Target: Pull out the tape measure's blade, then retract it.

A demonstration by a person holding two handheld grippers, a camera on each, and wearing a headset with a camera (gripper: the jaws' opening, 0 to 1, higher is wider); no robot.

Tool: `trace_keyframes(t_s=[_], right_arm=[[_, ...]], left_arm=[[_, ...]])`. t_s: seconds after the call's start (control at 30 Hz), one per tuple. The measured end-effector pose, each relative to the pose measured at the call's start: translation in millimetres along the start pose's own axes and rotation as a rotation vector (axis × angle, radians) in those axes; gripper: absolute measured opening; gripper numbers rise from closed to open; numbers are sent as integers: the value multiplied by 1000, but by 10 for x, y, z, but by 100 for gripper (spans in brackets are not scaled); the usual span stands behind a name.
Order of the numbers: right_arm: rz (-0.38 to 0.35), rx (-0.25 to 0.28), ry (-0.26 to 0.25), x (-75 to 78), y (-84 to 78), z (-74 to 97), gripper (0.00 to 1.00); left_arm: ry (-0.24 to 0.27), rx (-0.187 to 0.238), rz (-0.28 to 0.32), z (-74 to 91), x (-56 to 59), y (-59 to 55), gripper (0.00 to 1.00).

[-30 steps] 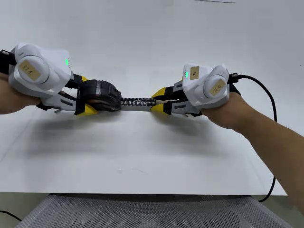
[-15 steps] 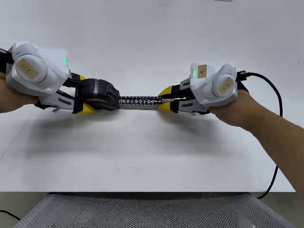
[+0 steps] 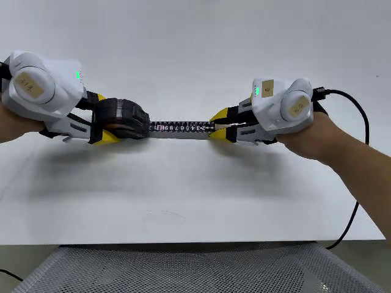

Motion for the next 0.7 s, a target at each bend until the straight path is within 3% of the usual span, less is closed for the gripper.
trace_keyframes(t_s=[0.7], right_arm=[[7, -54, -10, 48, -154, 297, 7]], left_arm=[[2, 0, 7, -3, -2, 3, 29]])
Point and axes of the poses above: the centre of the closed fingertips' face, and the gripper's own axes: z roughly backward along the fingers, x roughly to its right, y roughly out of its top, the point moved 5 cm from there along z, roughly backward along the fingers, and after that the axes turned 12 degrees about x, right-handed, at the moved point
